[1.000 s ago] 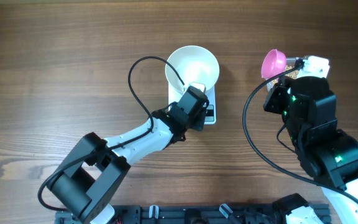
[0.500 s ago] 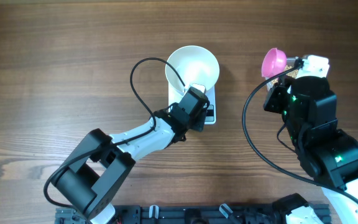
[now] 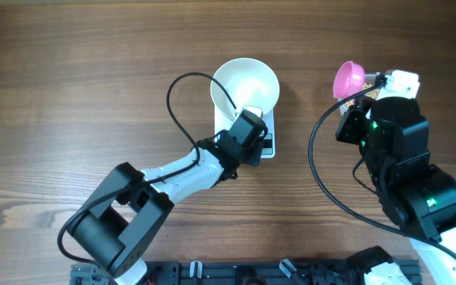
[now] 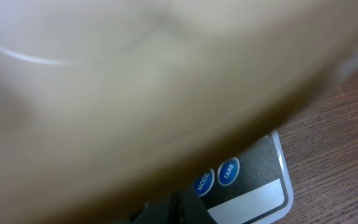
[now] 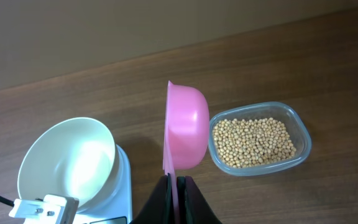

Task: Scoop item into bowl and weigh 150g on scale

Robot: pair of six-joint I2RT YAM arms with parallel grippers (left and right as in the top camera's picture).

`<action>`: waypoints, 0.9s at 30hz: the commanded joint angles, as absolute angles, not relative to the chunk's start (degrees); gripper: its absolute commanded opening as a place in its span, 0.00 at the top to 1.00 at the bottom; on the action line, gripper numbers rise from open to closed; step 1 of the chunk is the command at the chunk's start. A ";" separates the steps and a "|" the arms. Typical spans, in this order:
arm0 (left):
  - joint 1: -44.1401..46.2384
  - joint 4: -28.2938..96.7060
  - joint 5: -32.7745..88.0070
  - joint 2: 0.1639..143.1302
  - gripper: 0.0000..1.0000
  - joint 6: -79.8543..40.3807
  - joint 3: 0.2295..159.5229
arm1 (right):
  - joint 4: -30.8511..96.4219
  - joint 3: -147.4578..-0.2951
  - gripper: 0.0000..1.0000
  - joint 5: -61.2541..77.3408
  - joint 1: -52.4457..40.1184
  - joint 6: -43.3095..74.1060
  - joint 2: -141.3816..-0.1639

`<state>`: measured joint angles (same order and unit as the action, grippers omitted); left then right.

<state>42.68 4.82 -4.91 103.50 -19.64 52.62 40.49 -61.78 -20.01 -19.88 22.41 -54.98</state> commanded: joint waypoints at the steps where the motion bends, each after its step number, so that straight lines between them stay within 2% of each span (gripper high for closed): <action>1: 42.63 6.68 -5.63 107.26 0.96 -19.94 51.75 | 40.07 -63.55 0.96 -21.02 -19.62 21.34 -55.07; 10: 42.63 6.74 -5.65 105.51 0.96 -19.94 51.79 | 39.70 -63.55 0.96 -21.02 -19.62 20.99 -55.07; 18: 42.63 2.28 -5.65 90.50 0.96 -19.88 51.79 | 39.68 -63.55 0.96 -21.02 -19.62 20.97 -55.07; 27: 42.63 9.26 -5.65 87.99 0.96 -19.70 51.77 | 39.64 -63.55 0.96 -21.02 -19.62 20.99 -55.07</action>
